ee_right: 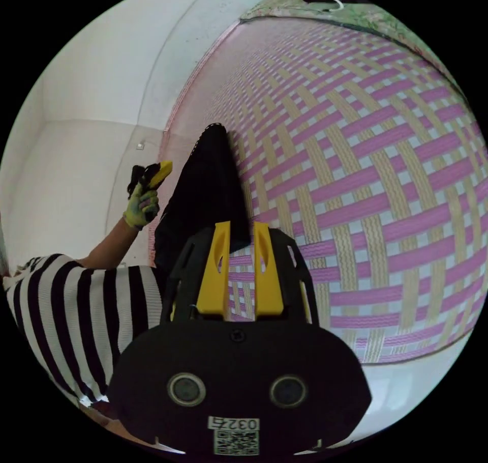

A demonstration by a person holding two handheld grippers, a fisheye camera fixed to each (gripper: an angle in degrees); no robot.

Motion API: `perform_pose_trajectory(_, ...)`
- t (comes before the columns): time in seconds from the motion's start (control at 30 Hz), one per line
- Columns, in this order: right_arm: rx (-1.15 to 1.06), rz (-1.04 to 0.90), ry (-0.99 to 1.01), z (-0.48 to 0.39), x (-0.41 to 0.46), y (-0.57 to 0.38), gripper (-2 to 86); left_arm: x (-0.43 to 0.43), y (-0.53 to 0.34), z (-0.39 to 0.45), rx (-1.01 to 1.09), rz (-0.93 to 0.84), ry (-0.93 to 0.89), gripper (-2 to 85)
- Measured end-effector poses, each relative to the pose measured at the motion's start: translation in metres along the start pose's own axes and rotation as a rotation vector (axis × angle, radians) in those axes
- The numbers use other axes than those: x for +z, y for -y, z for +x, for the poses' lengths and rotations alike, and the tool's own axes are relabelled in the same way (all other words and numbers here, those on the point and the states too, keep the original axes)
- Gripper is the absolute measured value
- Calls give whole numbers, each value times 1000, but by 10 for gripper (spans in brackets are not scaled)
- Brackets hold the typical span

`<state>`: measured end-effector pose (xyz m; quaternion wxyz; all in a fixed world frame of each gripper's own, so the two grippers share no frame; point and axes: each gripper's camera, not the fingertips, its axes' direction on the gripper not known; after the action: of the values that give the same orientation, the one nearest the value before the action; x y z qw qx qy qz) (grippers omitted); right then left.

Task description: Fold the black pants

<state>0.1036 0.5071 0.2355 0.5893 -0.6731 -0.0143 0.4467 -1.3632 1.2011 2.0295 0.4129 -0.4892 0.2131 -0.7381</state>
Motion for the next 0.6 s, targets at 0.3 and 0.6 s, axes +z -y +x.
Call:
perform_pose_trajectory(0.3,-609,-138,-301,-172,89,-16,91,-34,-104,-39,-203,48,71,113)
perform_pose_trajectory(0.6,-1079,-259,-572,-272,182,-69,113,-20,-96,-30,-270,53,80,129)
